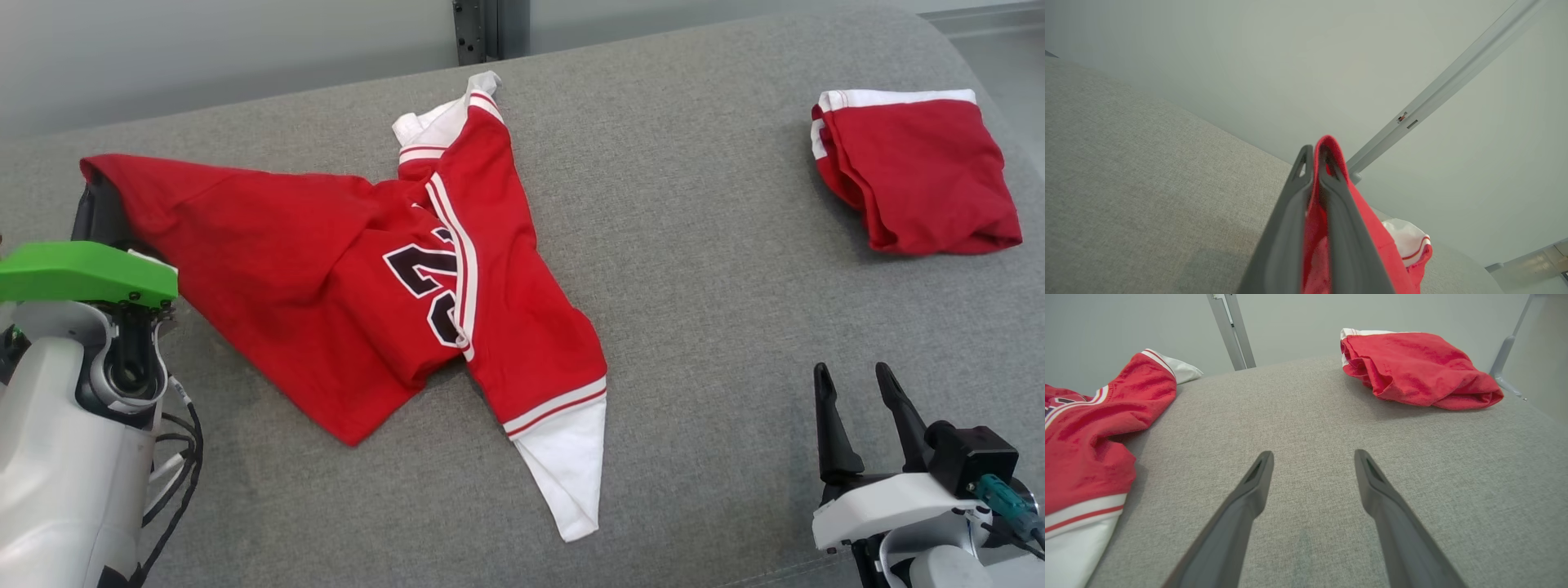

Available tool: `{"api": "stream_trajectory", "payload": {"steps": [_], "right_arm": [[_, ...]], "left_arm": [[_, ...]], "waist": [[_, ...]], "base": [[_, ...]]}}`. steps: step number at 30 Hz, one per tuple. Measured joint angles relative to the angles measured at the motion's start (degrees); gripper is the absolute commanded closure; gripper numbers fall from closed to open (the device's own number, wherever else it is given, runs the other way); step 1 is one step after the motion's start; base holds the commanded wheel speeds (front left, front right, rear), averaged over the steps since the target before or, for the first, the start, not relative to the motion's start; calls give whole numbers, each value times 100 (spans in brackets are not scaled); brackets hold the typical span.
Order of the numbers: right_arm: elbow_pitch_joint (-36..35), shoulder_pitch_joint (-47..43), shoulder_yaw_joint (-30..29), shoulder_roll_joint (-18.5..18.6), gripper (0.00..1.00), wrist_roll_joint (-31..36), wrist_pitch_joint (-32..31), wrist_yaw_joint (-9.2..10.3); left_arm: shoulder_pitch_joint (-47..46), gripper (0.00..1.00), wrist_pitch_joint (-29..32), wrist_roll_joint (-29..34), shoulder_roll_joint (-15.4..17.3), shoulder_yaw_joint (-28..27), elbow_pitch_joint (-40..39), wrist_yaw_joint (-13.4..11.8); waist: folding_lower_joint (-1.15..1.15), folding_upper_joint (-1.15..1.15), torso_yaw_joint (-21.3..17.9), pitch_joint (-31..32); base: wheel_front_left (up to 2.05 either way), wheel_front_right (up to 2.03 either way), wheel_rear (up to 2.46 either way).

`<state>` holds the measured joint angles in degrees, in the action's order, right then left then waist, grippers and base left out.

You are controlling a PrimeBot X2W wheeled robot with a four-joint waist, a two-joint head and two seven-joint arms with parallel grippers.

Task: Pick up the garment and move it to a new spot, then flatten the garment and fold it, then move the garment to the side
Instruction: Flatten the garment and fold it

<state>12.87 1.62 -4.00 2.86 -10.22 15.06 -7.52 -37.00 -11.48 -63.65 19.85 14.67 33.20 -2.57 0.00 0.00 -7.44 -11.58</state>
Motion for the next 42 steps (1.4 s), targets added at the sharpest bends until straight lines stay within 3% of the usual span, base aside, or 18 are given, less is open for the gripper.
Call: {"api": "stream_trajectory", "payload": {"steps": [1, 7, 14, 17, 20, 23, 29, 39, 41, 42], "right_arm": [[3, 1, -1, 1, 0, 4, 0, 0], [1, 10, -58, 0, 0, 30, -1, 0], [-3, -58, -183, 0, 0, 27, 0, 0], [-27, -135, -224, -1, 0, 11, 0, 0], [-48, -240, -233, -1, 0, -16, 0, 0], [-47, -281, -194, -1, 0, -18, 0, 0], [-47, -282, -154, -1, 0, -15, 0, 0], [-43, -324, -145, -1, 0, -13, 0, 0], [-35, -322, -153, -1, 0, -13, 0, 0], [-32, -320, -155, -1, 0, -13, 0, 0]], "left_arm": [[-62, 0, -84, 15, -2, -27, 259, 145], [-194, 0, -214, -64, -123, -151, 1522, 361], [-23, 0, -305, 320, -130, 57, 2071, 444], [248, 0, -333, 502, -308, 157, 1817, 566], [902, 0, -350, 860, -720, 464, 1268, 661], [1503, 0, -269, 977, -1088, 777, 967, 556], [2068, 0, -11, 978, -1326, 1035, 327, 305], [2472, 0, 294, 940, -1293, 1193, -520, 88], [2504, 52, 370, 914, -1295, 1204, -622, 85], [2510, 58, 394, 906, -1291, 1203, -649, 78]], "waist": [[0, 0, -17, -43], [0, 0, -98, -187], [0, 0, 35, -78], [0, 0, 129, 9], [0, 0, 285, 142], [0, 0, 452, 260], [0, 0, 601, 382], [0, 0, 534, 296], [0, 0, 513, 284], [0, 0, 504, 280]], "base": [[0, 0, 0], [0, 0, 0], [0, 0, 0], [0, 0, 0], [0, 0, 0], [0, 0, 0], [0, 0, 0], [0, 0, 0], [0, 0, 0], [0, 0, 0]]}}
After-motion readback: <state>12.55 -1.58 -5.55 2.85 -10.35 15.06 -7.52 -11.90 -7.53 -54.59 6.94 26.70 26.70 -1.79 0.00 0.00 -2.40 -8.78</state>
